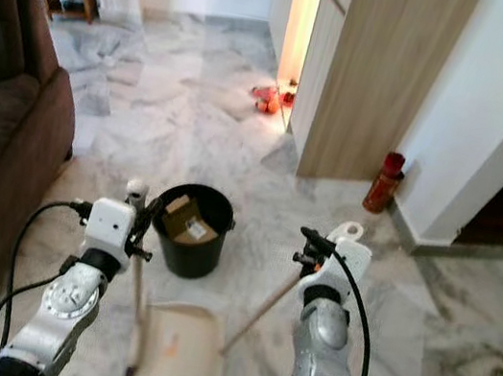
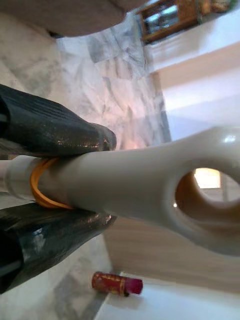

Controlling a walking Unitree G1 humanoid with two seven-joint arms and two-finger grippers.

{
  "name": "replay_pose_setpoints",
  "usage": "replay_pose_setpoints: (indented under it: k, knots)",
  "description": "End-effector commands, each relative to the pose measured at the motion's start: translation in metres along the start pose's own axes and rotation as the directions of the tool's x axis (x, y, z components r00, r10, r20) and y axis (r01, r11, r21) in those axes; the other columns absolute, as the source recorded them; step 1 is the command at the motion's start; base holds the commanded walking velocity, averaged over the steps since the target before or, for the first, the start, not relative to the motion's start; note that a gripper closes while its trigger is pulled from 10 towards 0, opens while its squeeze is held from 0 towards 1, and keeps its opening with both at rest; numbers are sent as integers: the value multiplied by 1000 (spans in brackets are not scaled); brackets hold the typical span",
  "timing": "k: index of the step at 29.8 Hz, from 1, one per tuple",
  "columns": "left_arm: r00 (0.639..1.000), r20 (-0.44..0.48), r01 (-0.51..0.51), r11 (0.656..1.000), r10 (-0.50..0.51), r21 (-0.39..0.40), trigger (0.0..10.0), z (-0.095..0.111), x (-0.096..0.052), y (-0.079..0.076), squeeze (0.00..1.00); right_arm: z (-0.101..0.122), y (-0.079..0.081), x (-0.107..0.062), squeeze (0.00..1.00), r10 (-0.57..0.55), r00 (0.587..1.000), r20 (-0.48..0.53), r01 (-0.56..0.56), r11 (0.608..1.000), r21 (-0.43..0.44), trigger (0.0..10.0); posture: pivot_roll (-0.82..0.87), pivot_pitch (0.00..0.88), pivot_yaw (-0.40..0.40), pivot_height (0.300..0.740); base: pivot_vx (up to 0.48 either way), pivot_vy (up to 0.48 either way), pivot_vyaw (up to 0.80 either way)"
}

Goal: Sweep floor

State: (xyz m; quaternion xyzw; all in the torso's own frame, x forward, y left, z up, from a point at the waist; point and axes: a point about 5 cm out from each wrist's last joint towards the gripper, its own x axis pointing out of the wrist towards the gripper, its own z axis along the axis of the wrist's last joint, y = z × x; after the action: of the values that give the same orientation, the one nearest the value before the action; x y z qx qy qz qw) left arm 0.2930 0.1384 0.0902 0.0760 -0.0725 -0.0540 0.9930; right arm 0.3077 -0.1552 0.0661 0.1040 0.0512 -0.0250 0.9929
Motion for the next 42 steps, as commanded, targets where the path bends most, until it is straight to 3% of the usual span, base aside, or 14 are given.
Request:
replay_pose_setpoints:
  k: [1,9,18,42]
  knots:
    - [999,39,-13,1000,12,27,10000,9,4,6,0,13,16,4,0,59,996,66,-60,998,21,10000,83,0,-19,740,382,0,750]
    - [999,43,-8,1000,7,25,10000,10,4,5,0,11,17,4,0,60,997,55,-62,998,26,10000,84,0,-19,740,367,0,400]
    - [999,53,-2,1000,0,23,10000,10,3,5,0,14,16,4,0,50,996,74,-52,998,22,10000,84,0,-16,740,0,0,0]
    - [1000,24,10,992,-13,130,10000,-4,-5,14,0,36,19,-15,0,140,979,146,-134,990,-50,10000,76,0,-5,740,0,0,0]
